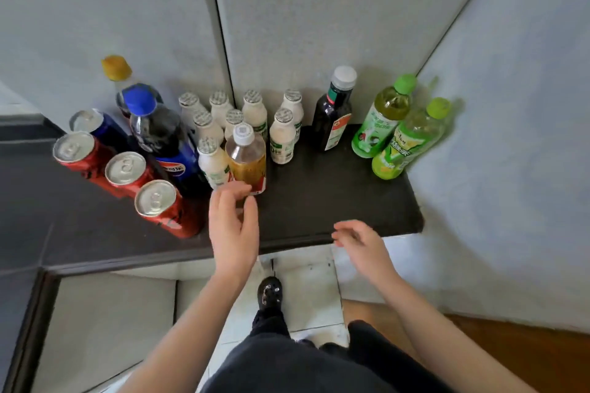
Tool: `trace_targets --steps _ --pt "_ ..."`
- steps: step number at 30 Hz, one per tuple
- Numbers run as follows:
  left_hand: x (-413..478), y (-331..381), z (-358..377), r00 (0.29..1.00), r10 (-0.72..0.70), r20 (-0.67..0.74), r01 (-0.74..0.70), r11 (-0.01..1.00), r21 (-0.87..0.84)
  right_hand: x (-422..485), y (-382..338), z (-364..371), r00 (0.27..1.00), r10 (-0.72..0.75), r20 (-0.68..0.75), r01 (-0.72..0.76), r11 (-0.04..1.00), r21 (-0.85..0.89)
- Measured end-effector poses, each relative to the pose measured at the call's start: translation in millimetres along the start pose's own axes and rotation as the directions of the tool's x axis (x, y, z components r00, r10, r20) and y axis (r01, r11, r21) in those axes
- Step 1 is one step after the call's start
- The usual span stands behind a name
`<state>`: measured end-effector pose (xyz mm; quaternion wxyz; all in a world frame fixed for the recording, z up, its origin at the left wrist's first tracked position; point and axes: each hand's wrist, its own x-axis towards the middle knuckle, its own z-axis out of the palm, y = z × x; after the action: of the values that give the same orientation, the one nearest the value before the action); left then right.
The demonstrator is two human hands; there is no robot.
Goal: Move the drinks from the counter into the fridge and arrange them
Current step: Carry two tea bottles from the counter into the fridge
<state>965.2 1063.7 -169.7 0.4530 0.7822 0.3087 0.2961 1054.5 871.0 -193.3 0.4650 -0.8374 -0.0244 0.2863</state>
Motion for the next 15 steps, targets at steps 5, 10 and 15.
trace_targets --steps 5,10,15 --pt "60 14 2 0.991 0.117 -0.069 -0.116 0.993 0.017 35 -71 0 0.972 -0.135 -0.192 0.162 0.978 0.132" --pt "76 17 9 0.971 0.234 0.055 -0.239 0.961 0.142 58 -111 -4 0.896 -0.265 -0.356 0.298 0.954 0.041" --pt "87 17 9 0.963 0.228 0.142 -0.256 0.94 0.226 92 -152 -7 0.816 -0.401 -0.416 0.389 0.914 -0.117"
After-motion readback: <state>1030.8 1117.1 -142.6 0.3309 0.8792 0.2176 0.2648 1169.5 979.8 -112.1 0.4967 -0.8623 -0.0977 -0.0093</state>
